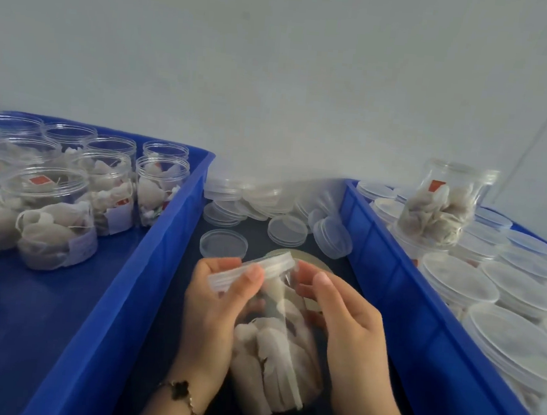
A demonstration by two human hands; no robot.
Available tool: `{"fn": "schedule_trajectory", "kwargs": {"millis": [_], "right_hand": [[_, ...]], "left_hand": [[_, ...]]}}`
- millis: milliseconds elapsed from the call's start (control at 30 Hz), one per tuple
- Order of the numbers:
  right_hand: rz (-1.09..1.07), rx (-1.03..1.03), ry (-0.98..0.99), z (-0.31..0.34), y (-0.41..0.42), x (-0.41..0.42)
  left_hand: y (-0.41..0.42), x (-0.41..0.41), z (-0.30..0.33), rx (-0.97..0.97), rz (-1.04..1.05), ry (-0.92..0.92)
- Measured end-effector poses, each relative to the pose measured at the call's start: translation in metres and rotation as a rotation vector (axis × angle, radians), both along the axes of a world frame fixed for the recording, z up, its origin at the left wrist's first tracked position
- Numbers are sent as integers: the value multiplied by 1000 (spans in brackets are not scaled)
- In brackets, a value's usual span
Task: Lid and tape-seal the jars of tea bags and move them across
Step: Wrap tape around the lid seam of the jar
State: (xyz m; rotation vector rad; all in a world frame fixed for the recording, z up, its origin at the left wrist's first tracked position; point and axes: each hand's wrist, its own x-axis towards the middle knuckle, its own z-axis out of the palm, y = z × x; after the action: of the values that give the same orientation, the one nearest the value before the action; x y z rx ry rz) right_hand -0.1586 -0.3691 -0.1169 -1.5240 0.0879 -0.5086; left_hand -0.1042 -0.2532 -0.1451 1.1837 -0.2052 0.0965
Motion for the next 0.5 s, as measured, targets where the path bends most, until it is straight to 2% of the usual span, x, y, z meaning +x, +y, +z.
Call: {"fn": "schedule_trajectory", "kwargs": {"millis": [300,500], "right_hand": [[-202,-128,-46,-6,0,-5],[-169,-26,4,-4,-5,-5]], "left_hand": [[-2,-3,-4,149,14,-106],[-4,-5,0,220,56,-189]]}}
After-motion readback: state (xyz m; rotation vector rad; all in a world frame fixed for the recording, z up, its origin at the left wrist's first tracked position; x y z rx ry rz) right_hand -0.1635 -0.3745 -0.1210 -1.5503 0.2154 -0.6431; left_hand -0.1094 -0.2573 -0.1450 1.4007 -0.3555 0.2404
